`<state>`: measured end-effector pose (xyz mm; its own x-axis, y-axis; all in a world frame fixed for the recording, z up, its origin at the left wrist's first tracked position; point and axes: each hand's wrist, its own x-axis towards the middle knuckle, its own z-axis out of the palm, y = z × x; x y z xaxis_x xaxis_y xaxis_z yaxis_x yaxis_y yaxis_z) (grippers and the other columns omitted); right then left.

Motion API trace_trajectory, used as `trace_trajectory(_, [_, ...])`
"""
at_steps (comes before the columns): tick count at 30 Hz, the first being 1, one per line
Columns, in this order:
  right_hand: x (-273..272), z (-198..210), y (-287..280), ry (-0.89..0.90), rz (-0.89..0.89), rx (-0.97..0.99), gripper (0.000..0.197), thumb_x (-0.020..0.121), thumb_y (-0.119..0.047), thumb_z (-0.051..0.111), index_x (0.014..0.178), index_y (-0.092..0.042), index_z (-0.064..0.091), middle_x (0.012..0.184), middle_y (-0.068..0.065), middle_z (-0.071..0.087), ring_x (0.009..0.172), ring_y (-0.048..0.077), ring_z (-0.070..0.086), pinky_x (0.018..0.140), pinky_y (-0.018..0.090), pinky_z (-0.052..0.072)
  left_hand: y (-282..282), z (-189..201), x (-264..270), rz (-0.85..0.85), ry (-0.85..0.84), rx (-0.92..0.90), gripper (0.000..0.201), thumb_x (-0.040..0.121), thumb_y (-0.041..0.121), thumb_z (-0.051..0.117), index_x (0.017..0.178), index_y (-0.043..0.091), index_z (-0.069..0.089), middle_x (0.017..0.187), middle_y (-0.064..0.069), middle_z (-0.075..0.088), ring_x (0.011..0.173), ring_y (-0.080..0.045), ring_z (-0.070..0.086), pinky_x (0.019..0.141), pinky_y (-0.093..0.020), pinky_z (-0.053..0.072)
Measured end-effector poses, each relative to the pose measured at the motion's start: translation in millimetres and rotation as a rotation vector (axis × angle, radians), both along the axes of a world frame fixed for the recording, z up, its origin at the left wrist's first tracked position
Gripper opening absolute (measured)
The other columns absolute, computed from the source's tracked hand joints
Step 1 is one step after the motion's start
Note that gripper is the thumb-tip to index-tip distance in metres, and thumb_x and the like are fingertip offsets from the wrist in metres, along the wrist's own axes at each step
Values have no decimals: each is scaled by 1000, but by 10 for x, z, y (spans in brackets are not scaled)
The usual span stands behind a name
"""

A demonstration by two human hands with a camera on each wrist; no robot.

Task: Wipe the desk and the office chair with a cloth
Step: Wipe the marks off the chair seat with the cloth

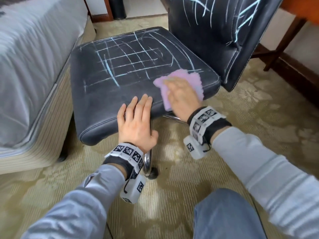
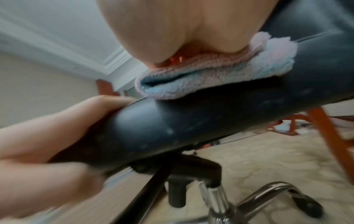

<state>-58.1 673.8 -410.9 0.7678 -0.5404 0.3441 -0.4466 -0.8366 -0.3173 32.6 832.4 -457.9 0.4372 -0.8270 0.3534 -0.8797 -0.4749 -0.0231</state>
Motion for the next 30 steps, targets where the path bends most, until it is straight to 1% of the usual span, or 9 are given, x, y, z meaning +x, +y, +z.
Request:
trace_trajectory(4, [-49, -72, -59, 76, 145, 17, 48, 101, -28, 36, 148, -20, 43, 153, 4, 43, 144, 20, 32, 120, 36, 13, 14, 0, 6, -8, 2, -1, 102, 63, 36, 68, 156, 16, 29, 162, 0, 31, 149, -26, 27, 122, -50, 13])
trace_trajectory(7, [-112, 122, -458, 188, -100, -145, 49, 68, -12, 48, 110, -36, 57, 98, 0, 66, 99, 32, 60, 87, 51, 45, 0, 23, -22, -2, 9, 16, 102, 67, 36, 70, 157, 18, 26, 162, 2, 28, 150, -25, 24, 123, -49, 11])
trace_trajectory(10, [-101, 222, -725, 305, -294, -183, 48, 51, -4, 33, 92, -25, 44, 69, -2, 49, 70, 28, 48, 67, 42, 40, -29, 22, -48, 6, 10, 14, 102, 66, 37, 71, 157, 19, 26, 162, 2, 28, 150, -24, 24, 123, -48, 10])
trace_trajectory(13, [-19, 207, -558, 205, -278, -194, 29, 58, -10, 45, 86, -18, 48, 63, 3, 54, 69, 27, 54, 74, 43, 42, -51, -2, -63, 17, 25, 7, 103, 64, 38, 70, 156, 18, 28, 162, 2, 29, 149, -25, 25, 123, -48, 10])
trace_trajectory(15, [34, 52, -333, 100, -19, -88, 28, 81, -17, 47, 102, -20, 65, 94, 2, 71, 101, 24, 58, 92, 45, 40, -53, -20, -63, 16, 25, 3, 103, 62, 38, 69, 156, 18, 30, 162, 2, 30, 149, -25, 26, 122, -49, 11])
trace_trajectory(18, [-18, 41, -198, 128, 243, -7, 52, 98, -36, 35, 145, -21, 49, 149, 0, 49, 140, 14, 37, 117, 41, 21, -37, -12, -40, 1, 17, -2, 103, 61, 37, 68, 155, 17, 31, 161, 1, 31, 149, -26, 27, 122, -49, 12])
trace_trajectory(24, [-270, 223, -908, 121, -141, 119, 37, 97, -37, 37, 127, -35, 59, 119, -1, 67, 118, 28, 53, 103, 54, 36, -30, 9, -43, -4, 10, 22, 105, 64, 39, 71, 157, 18, 26, 163, 2, 27, 150, -24, 22, 123, -48, 10])
trace_trajectory(28, [-10, 199, -522, 205, -162, -187, 9, 77, -27, 41, 84, -24, 46, 67, -7, 61, 79, 23, 56, 76, 48, 47, -40, -20, -36, 11, 3, -4, 105, 61, 38, 70, 155, 17, 30, 161, 1, 31, 148, -26, 26, 122, -49, 12])
trace_trajectory(30, [63, 112, -266, 169, 64, -159, 18, 86, -27, 45, 96, -33, 57, 95, -11, 71, 104, 20, 58, 97, 51, 42, -33, -35, -31, 8, -2, -20, 104, 59, 37, 69, 154, 16, 32, 160, 0, 33, 148, -27, 28, 122, -49, 12])
